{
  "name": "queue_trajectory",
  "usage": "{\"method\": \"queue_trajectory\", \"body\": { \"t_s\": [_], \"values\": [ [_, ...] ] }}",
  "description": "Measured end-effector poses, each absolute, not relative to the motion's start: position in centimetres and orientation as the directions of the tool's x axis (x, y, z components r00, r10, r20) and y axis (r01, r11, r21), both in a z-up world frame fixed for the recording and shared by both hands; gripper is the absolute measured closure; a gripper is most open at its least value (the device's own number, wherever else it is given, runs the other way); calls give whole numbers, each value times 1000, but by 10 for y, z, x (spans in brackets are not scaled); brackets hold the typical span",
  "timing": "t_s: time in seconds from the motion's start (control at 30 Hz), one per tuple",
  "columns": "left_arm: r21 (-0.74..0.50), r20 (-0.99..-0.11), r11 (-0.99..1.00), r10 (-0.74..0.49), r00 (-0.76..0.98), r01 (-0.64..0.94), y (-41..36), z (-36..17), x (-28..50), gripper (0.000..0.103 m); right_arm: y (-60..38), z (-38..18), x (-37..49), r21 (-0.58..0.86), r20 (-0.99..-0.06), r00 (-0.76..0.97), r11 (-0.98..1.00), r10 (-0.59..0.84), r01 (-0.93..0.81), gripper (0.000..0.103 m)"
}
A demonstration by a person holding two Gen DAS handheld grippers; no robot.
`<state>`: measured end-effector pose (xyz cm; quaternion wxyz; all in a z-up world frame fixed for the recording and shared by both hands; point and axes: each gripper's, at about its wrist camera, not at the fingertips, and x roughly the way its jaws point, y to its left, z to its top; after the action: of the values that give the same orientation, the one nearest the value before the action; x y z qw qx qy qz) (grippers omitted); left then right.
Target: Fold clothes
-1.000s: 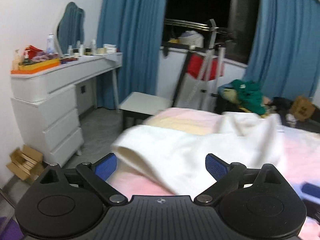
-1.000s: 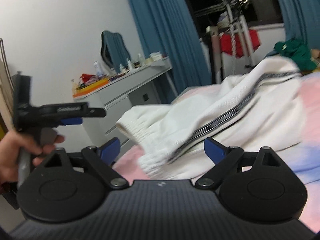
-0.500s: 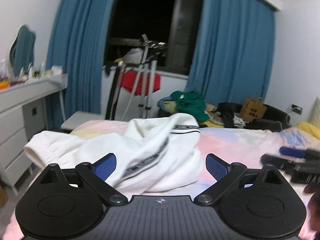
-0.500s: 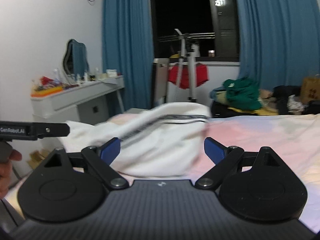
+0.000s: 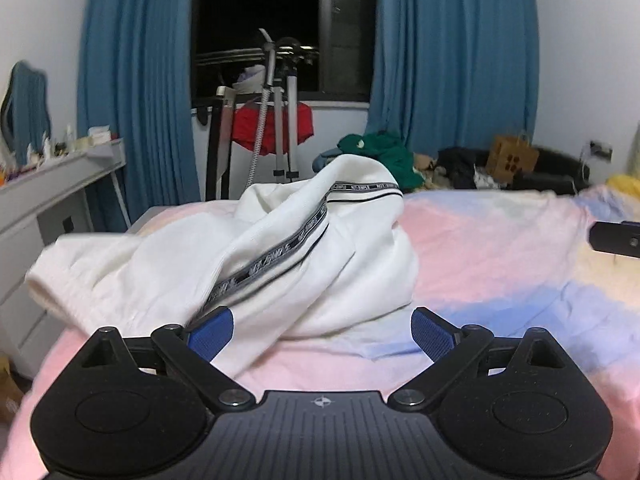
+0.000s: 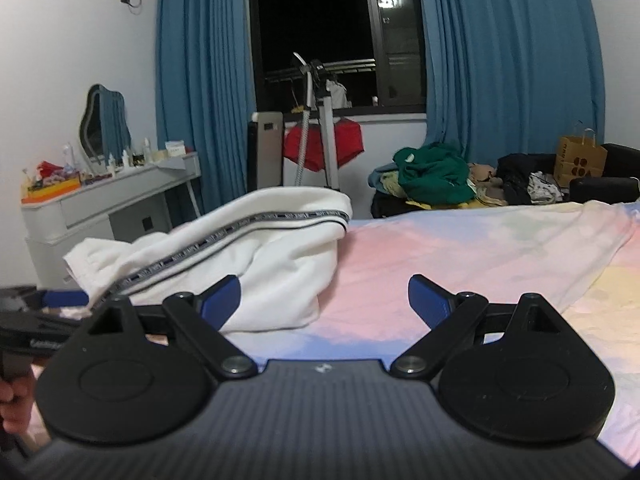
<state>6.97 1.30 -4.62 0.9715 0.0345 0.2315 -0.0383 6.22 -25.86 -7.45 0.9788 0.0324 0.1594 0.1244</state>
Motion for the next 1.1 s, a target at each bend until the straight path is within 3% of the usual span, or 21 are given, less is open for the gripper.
{"method": "queue_trajectory", "body": {
  "t_s": [0.17, 0.3, 0.5, 0.67, 0.8, 0.83, 0.9, 0.93, 1.1],
  "values": [
    [160, -400, 982, -32, 916, 105, 2, -29, 135, 7, -273, -85, 71, 150, -359, 912, 977, 198, -153, 11],
    [235, -411, 967, 3, 912, 103, -17, -21, 211, 7, -285, -98, 84, 196, -421, 894, 978, 154, -75, 11],
    [250, -459, 965, 43, 887, 83, -32, -32, 312, 7, -298, -118, 103, 236, -483, 867, 972, 119, -2, 11],
    [186, -511, 977, 9, 860, 101, -39, -40, 367, 16, -302, -133, 120, 256, -510, 852, 966, 119, 19, 11],
    [213, -528, 962, -33, 849, 170, -60, -48, 394, 24, -305, -145, 133, 273, -530, 840, 961, 121, 34, 11],
    [245, -527, 954, -18, 850, 172, -67, -51, 399, 36, -305, -147, 137, 277, -534, 837, 960, 121, 38, 11],
    [295, -526, 940, 7, 850, 174, -80, -56, 407, 69, -304, -152, 141, 278, -542, 831, 960, 125, 36, 11],
    [284, -523, 943, 0, 853, 175, -83, -53, 404, 95, -303, -153, 143, 275, -543, 830, 961, 126, 35, 11],
    [231, -459, 943, -114, 881, 242, -95, -25, 356, 100, -300, -155, 145, 264, -533, 837, 964, 124, 25, 11]
  ]
}}
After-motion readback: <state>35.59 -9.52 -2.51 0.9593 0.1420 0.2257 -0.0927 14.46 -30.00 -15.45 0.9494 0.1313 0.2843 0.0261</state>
